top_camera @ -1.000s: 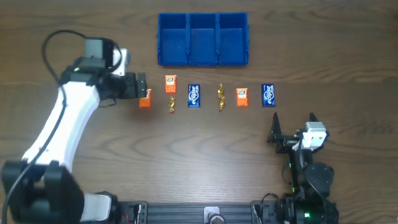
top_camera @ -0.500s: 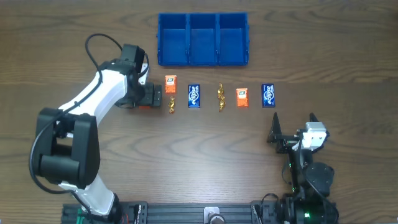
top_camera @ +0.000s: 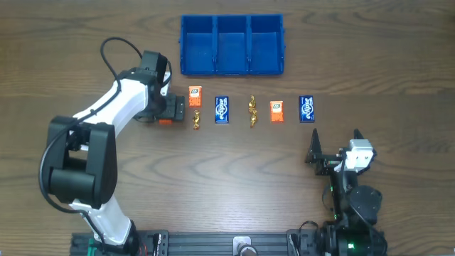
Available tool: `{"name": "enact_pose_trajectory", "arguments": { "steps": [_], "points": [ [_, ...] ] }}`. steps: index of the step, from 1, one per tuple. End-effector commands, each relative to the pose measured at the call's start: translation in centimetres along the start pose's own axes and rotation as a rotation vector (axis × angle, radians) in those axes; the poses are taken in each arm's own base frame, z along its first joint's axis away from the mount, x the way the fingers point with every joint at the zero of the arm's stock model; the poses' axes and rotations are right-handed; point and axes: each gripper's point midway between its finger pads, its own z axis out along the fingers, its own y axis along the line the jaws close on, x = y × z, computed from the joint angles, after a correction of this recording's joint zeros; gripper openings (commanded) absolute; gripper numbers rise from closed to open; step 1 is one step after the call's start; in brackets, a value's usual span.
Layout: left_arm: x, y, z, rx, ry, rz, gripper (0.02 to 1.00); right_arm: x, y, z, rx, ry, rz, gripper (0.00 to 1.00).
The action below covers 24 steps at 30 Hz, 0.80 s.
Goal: Sort Candies Into Trays
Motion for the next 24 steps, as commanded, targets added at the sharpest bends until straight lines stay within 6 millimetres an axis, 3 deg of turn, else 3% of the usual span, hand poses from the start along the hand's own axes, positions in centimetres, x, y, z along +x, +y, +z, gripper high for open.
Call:
{"name": "enact_pose_trajectory", "arguments": {
  "steps": [1, 4, 8, 10, 12, 17, 22, 24],
  "points": [
    [-0.3, 0.2, 0.6, -0.017, 0.003, -0.019, 0.93, 0.1, 0.0, 0.0, 0.001, 0.001, 0.012, 0.998],
    [-0.4, 0.2, 0.7, -0.017, 0.001, -0.022, 0.792, 0.1, 0.0, 0.0, 0.001, 0.001, 0.012, 0.998],
    [-0.5, 0.0, 0.8, -0.015, -0.004, -0.019, 0.507, 0.1, 0.0, 0.0, 0.001, 0.001, 0.012, 0.998],
    [-0.5, -0.2, 0.8, -0.014, -0.006, -0.019, 0.415, 0.1, 0.0, 0.0, 0.001, 0.001, 0.012, 0.998],
    [-0.5, -0.5, 0.8, -0.012, -0.009, -0.019, 0.332, 0.1, 0.0, 0.0, 0.001, 0.001, 0.012, 0.998],
    [-1.2, -0.7, 0.2, -0.008, -0.031, -0.044, 0.242, 0.1, 0.0, 0.0, 0.001, 0.001, 0.012, 0.998],
    [-4.7, -1.2, -4.5, -0.001, -0.12, -0.082, 0.215, 0.1, 0.0, 0.0, 0.001, 0.001, 0.012, 0.998],
    [-7.5, -1.5, -8.5, -0.014, -0.201, -0.086, 0.213, 0.1, 0.0, 0.0, 0.001, 0.001, 0.012, 0.998]
  ]
}}
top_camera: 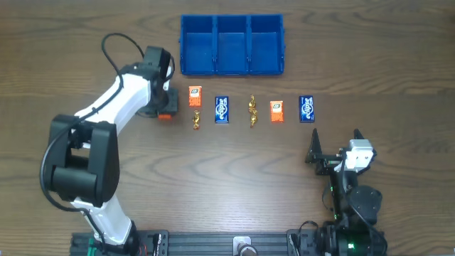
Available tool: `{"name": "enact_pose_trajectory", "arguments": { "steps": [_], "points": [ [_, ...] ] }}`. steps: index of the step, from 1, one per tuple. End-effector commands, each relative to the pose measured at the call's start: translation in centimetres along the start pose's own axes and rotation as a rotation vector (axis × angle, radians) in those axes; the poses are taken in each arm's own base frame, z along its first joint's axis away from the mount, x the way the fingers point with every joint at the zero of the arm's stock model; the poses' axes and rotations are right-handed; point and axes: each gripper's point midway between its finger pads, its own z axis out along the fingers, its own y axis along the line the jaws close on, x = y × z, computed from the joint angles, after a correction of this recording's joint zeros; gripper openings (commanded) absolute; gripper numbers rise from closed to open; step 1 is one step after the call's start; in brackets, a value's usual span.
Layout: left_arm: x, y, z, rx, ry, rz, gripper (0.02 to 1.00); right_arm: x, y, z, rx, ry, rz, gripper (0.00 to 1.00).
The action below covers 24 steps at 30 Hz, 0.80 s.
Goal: Sort Candies Into Trays
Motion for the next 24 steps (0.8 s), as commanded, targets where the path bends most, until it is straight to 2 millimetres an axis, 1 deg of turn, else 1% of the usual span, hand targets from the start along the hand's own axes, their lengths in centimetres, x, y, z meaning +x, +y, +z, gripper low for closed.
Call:
{"name": "enact_pose_trajectory", "arguments": {
  "steps": [1, 2, 4, 5, 7, 9, 11, 13, 17, 20, 23, 24],
  "points": [
    [-6.4, -1.3, -7.8, -0.003, -0.198, -0.025, 0.211, 0.1, 0.0, 0.0, 0.001, 0.002, 0.012, 0.998],
    [-8.2, -1.9, -10.3, -0.003, -0.255, -0.02, 0.211, 0.1, 0.0, 0.0, 0.001, 0.002, 0.012, 0.998],
    [-11.9, -3.9, -15.0, 0.023, -0.394, -0.005, 0.191, 0.1, 0.0, 0.0, 0.001, 0.002, 0.012, 0.998],
    [-13.0, -4.5, -16.1, 0.033, -0.428, 0.003, 0.187, 0.1, 0.0, 0.0, 0.001, 0.002, 0.012, 0.998],
    [-14.7, -5.6, -17.3, 0.048, -0.466, 0.017, 0.185, 0.1, 0.0, 0.0, 0.001, 0.002, 0.012, 0.998],
    [-15.9, -6.4, -17.5, 0.051, -0.466, 0.024, 0.187, 0.1, 0.0, 0.0, 0.001, 0.002, 0.012, 0.998],
    [-17.3, -7.5, -16.9, 0.045, -0.442, 0.036, 0.189, 0.1, 0.0, 0.0, 0.001, 0.002, 0.012, 0.998],
    [-18.2, -8.4, -15.1, 0.038, -0.401, 0.048, 0.191, 0.1, 0.0, 0.0, 0.001, 0.002, 0.012, 0.998],
    [-17.7, -9.6, -10.7, 0.042, -0.307, 0.051, 0.191, 0.1, 0.0, 0.0, 0.001, 0.002, 0.012, 0.998],
    [-17.4, -10.1, -8.1, 0.037, -0.264, 0.054, 0.196, 0.1, 0.0, 0.0, 0.001, 0.002, 0.012, 0.998],
    [-17.4, -10.1, -6.7, 0.032, -0.248, 0.051, 0.194, 0.1, 0.0, 0.0, 0.001, 0.002, 0.012, 0.998],
    [-17.3, -10.1, -6.5, 0.031, -0.246, 0.051, 0.198, 0.1, 0.0, 0.0, 0.001, 0.002, 0.012, 0.998]
  ]
}}
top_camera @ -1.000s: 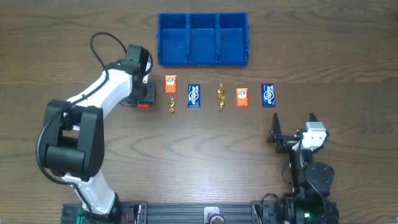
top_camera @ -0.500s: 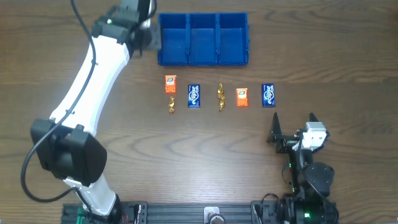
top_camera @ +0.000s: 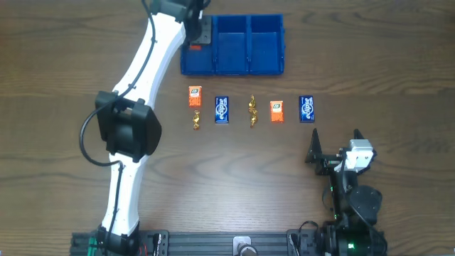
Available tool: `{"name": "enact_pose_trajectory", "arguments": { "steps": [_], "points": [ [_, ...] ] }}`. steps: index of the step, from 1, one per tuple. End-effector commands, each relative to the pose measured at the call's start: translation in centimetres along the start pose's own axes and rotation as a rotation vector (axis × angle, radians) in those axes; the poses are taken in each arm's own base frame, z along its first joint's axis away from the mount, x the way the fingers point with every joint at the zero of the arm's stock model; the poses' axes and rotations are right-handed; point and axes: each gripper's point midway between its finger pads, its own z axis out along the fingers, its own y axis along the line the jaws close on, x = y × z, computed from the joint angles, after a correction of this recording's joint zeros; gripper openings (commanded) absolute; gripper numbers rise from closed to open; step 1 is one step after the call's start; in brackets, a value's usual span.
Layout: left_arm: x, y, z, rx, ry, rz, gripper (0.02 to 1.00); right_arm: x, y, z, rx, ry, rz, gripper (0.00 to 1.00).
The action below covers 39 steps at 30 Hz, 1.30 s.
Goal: Sort Candies Into Trays
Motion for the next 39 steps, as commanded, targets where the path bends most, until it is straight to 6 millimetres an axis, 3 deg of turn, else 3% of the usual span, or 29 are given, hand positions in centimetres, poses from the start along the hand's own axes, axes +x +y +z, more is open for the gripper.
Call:
{"name": "enact_pose_trajectory", "arguments": {
  "steps": [1, 13, 17, 19, 20, 21, 22, 27, 31, 32, 34, 36, 39],
  "points": [
    [-0.6, -0.2, 0.3, 0.007, -0.016, -0.018, 0.202, 0.1, 0.0, 0.0, 0.001, 0.001, 0.012, 0.998],
    [-0.8, 0.2, 0.5, -0.011, -0.022, -0.053, 0.224, 0.1, 0.0, 0.0, 0.001, 0.001, 0.012, 0.998],
    [-0.7, 0.2, 0.5, -0.012, -0.022, -0.053, 0.281, 0.1, 0.0, 0.0, 0.001, 0.001, 0.012, 0.998],
    [-0.8, 0.2, 0.5, -0.014, -0.022, -0.053, 0.43, 0.1, 0.0, 0.0, 0.001, 0.001, 0.012, 0.998],
    [-0.8, 0.3, 0.5, -0.019, -0.024, -0.054, 0.584, 0.1, 0.0, 0.0, 0.001, 0.001, 0.012, 0.998],
    [-0.8, 0.4, 0.5, -0.023, -0.025, -0.058, 0.862, 0.1, 0.0, 0.0, 0.001, 0.001, 0.012, 0.998],
    [-0.8, 0.5, 0.5, -0.029, -0.027, -0.069, 0.998, 0.1, 0.0, 0.0, 0.001, 0.001, 0.012, 0.998],
    [-1.2, 0.8, -0.2, -0.04, -0.045, -0.077, 0.998, 0.1, 0.0, 0.0, 0.001, 0.002, 0.012, 0.998],
    [-2.4, -0.4, -6.4, -0.01, -0.132, -0.085, 0.998, 0.1, 0.0, 0.0, 0.001, 0.001, 0.012, 0.998],
    [-2.2, -0.9, -8.8, -0.011, -0.158, -0.073, 0.996, 0.1, 0.0, 0.0, 0.001, 0.001, 0.012, 0.998],
    [-0.9, -2.0, -11.9, -0.015, -0.184, -0.045, 0.998, 0.1, 0.0, 0.0, 0.001, 0.001, 0.012, 0.998],
    [1.5, -2.2, -13.3, -0.037, -0.178, -0.063, 1.0, 0.1, 0.0, 0.0, 0.001, 0.001, 0.012, 0.998],
    [5.6, -1.2, -12.9, -0.051, -0.13, -0.105, 1.0, 0.1, 0.0, 0.0, 0.001, 0.001, 0.012, 0.998]
  ]
}}
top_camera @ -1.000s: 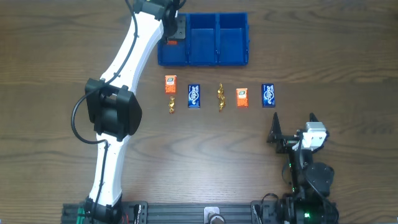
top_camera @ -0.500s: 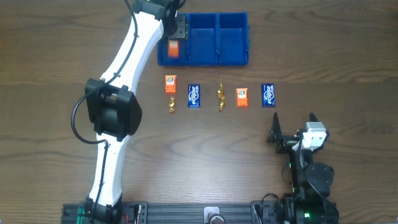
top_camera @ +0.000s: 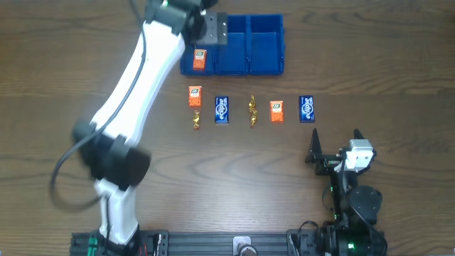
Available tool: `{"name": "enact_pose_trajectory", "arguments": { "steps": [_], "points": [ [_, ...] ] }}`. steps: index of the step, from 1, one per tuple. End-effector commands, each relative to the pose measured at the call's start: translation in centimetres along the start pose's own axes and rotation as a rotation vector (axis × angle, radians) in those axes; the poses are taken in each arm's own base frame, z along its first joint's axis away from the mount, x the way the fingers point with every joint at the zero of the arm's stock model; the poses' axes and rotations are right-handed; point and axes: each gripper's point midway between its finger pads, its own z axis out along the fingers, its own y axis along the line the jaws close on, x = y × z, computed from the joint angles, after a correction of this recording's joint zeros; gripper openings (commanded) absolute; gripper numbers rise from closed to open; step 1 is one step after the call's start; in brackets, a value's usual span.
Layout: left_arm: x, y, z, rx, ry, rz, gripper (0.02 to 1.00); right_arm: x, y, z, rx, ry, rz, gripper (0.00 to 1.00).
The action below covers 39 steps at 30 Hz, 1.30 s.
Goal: Sort Candies Into Trays
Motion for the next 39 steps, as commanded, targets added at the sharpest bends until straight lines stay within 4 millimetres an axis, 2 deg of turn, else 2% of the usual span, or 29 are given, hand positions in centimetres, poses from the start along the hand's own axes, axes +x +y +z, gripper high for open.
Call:
{"name": "enact_pose_trajectory", "arguments": {
  "steps": [1, 4, 6, 9, 11, 21, 30, 35, 39],
  "points": [
    [5.5, 2.3, -0.2, -0.072, 0.064, -0.076, 0.996, 0.1, 0.0, 0.0, 0.001, 0.001, 0.012, 0.998],
    [9.1, 3.2, 2.2, -0.103, 0.137, -0.08, 0.976, 0.1, 0.0, 0.0, 0.001, 0.001, 0.012, 0.998],
    [10.5, 3.0, 3.6, -0.09, 0.161, -0.079, 0.972, 0.1, 0.0, 0.0, 0.001, 0.002, 0.012, 0.998],
    [13.5, 3.0, 6.4, -0.059, 0.212, -0.09, 0.969, 0.1, 0.0, 0.0, 0.001, 0.001, 0.012, 0.998],
    [14.6, 3.1, 7.4, -0.058, 0.223, -0.092, 0.967, 0.1, 0.0, 0.0, 0.001, 0.001, 0.012, 0.998],
    [17.1, 3.3, 12.4, -0.084, 0.292, -0.084, 0.945, 0.1, 0.0, 0.0, 0.001, 0.001, 0.012, 0.998],
    [17.0, 4.7, 14.7, -0.071, 0.304, -0.082, 0.934, 0.1, 0.0, 0.0, 0.001, 0.001, 0.012, 0.998],
    [16.9, 4.5, 15.5, -0.06, 0.294, -0.063, 0.93, 0.1, 0.0, 0.0, 0.001, 0.001, 0.012, 0.998],
    [17.6, 4.6, 16.3, -0.067, 0.312, -0.059, 0.923, 0.1, 0.0, 0.0, 0.001, 0.001, 0.012, 0.998]
  ]
}}
